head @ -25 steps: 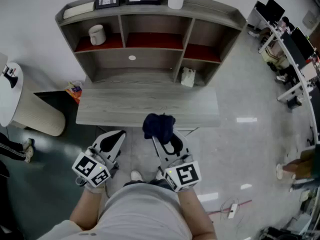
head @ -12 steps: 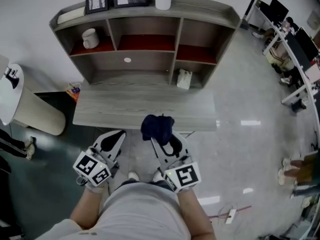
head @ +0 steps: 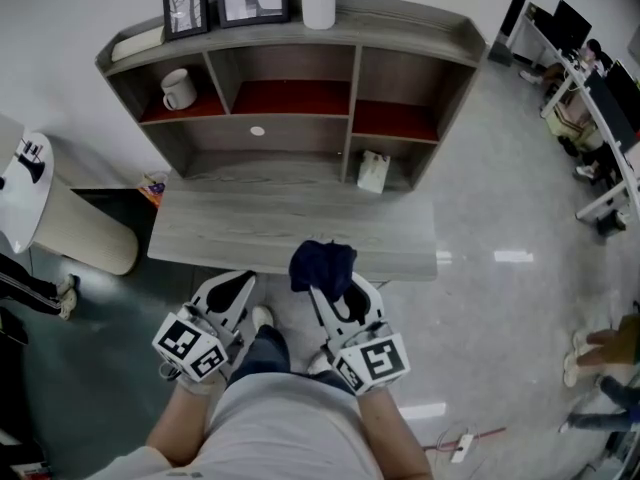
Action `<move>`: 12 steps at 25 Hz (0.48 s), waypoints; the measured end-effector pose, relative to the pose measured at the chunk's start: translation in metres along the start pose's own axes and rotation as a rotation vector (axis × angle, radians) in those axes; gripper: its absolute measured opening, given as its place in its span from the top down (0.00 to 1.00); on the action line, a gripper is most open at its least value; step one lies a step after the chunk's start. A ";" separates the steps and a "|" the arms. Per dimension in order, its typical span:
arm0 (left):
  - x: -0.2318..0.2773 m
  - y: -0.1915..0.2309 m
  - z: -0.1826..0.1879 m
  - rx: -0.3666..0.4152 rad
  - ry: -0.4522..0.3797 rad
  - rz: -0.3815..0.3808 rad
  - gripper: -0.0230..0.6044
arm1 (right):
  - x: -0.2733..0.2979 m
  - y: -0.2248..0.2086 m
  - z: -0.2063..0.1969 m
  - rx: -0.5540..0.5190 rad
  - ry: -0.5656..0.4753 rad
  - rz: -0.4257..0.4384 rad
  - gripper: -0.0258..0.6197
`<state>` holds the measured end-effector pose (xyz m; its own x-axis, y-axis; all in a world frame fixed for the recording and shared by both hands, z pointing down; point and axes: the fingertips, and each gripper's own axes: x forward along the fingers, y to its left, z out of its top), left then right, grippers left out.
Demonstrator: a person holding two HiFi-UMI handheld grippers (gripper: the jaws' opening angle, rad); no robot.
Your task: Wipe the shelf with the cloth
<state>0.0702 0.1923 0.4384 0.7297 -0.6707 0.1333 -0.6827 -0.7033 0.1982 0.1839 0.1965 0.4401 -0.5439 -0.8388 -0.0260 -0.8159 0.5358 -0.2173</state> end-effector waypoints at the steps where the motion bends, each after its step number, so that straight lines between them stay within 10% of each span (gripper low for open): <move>1: 0.003 0.004 0.000 -0.001 0.001 0.000 0.94 | 0.004 -0.003 -0.002 0.004 0.001 -0.003 0.71; 12: 0.042 0.090 0.018 -0.018 0.011 -0.037 0.94 | 0.096 -0.030 -0.005 0.010 0.032 -0.044 0.71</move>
<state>0.0389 0.0969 0.4447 0.7552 -0.6412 0.1364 -0.6542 -0.7235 0.2205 0.1550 0.1000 0.4486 -0.5134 -0.8580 0.0151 -0.8375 0.4971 -0.2271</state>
